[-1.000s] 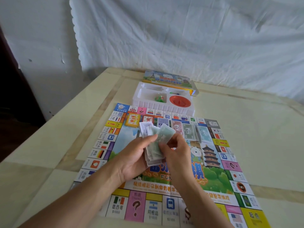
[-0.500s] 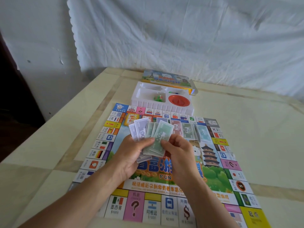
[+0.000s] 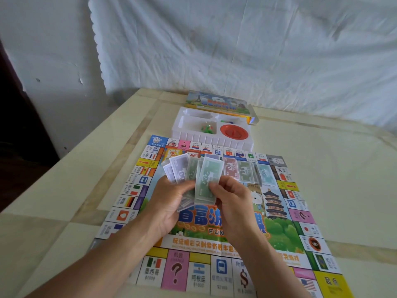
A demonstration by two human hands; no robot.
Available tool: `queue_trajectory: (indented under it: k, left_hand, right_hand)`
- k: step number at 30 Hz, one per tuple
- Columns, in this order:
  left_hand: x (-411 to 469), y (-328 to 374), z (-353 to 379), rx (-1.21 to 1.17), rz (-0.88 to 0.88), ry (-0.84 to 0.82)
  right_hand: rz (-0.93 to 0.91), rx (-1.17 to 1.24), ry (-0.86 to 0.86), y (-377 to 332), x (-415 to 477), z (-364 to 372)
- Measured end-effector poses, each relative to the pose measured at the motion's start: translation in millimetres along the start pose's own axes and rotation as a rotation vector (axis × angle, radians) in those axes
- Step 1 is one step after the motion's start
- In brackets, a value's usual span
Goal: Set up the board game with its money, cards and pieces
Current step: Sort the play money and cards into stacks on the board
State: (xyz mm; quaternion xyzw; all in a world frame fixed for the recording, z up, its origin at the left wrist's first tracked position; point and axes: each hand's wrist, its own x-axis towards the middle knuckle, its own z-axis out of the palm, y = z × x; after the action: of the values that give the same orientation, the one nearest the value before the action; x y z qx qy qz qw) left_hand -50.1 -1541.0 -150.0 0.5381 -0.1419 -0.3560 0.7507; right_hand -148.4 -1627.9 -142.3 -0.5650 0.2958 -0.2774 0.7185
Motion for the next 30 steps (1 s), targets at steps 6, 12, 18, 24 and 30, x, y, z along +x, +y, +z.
queue_trajectory:
  k: [6, 12, 18, 24, 30]
  left_hand:
    - [1.1, -0.3, -1.4, -0.067, -0.068, -0.054]
    - [2.7, -1.8, -3.1, -0.075, -0.132, -0.068]
    - [2.0, -2.2, -1.3, -0.04, -0.101, -0.045]
    - [0.1, -0.6, 0.0, -0.057, -0.137, -0.088]
    - [-1.2, 0.5, 1.1, -0.028, -0.12, -0.084]
  right_hand:
    - [0.051, 0.031, 0.06, 1.0, 3.2, -3.0]
    - [0.061, -0.007, 0.071, 1.6, 4.1, -4.4]
    - [0.079, -0.042, 0.018, 2.6, 2.0, -0.7]
    - [0.105, -0.044, 0.054, 3.2, 3.8, -2.3]
    - [0.078, -0.054, 0.064, 3.1, 3.1, 0.7]
